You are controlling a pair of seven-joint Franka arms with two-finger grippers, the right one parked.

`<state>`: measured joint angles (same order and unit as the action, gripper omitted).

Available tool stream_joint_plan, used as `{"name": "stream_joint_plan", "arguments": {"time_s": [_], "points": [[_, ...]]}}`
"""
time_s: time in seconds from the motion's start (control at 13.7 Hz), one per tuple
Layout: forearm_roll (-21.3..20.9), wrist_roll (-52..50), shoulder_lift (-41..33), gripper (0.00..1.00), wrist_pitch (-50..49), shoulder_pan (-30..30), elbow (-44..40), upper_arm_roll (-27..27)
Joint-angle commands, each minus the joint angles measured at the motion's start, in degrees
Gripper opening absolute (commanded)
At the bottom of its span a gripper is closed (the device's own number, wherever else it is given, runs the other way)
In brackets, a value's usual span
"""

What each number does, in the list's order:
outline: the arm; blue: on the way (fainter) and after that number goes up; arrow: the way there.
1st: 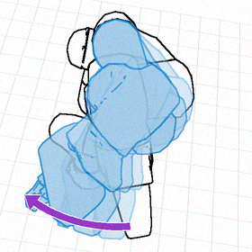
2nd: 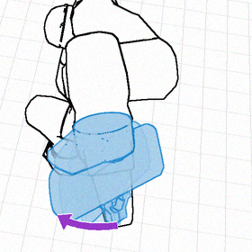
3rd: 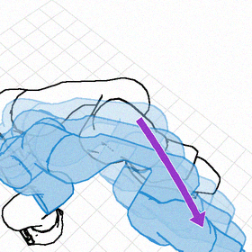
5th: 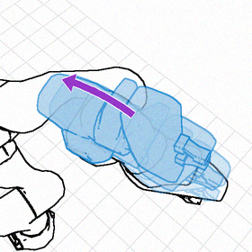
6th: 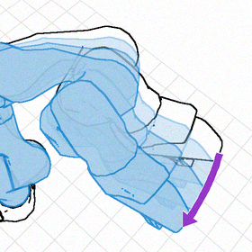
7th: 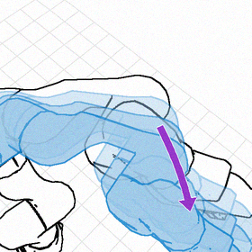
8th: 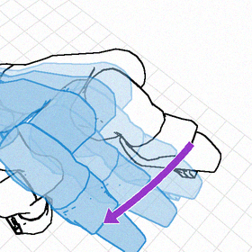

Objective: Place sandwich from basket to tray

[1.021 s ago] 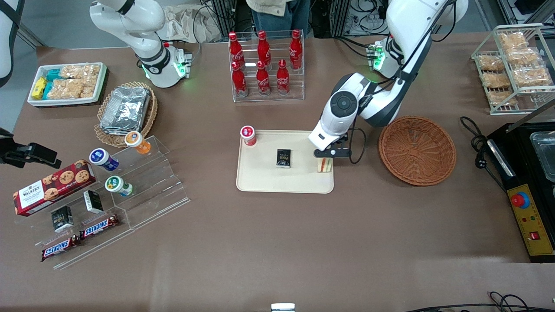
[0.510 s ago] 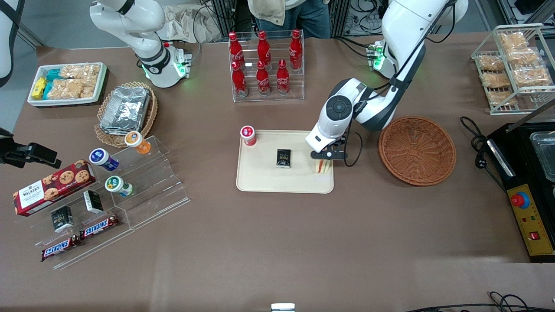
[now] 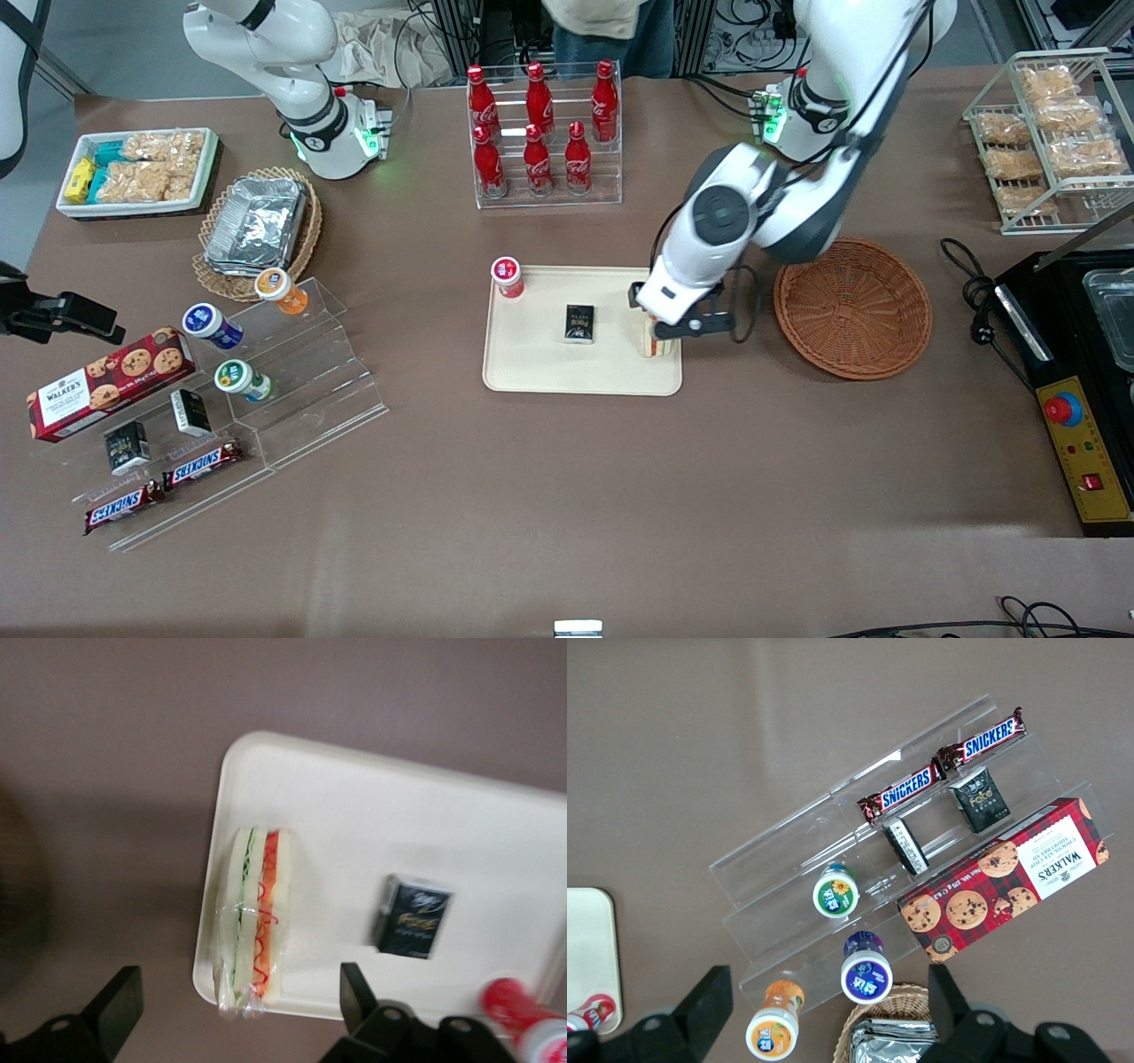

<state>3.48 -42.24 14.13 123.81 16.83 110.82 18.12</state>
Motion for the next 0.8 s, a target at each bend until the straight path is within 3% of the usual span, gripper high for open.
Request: {"name": "stream_joint_plan", "arguments": {"time_s": [0.0, 0.29, 0.44, 0.73], "points": [[2.40, 1.10, -7.52, 1.00, -5.75, -3.72, -0.59, 0.16], [7.05, 9.27, -12.02, 1.00, -27.17, -13.90, -14.90, -0.19], [6.72, 13.30, -15.52, 1.00, -31.69, -18.13, -15.63, -1.06], [6.01, 21.38, -20.02, 1.00, -33.36, -12.80, -14.58, -15.44]]}}
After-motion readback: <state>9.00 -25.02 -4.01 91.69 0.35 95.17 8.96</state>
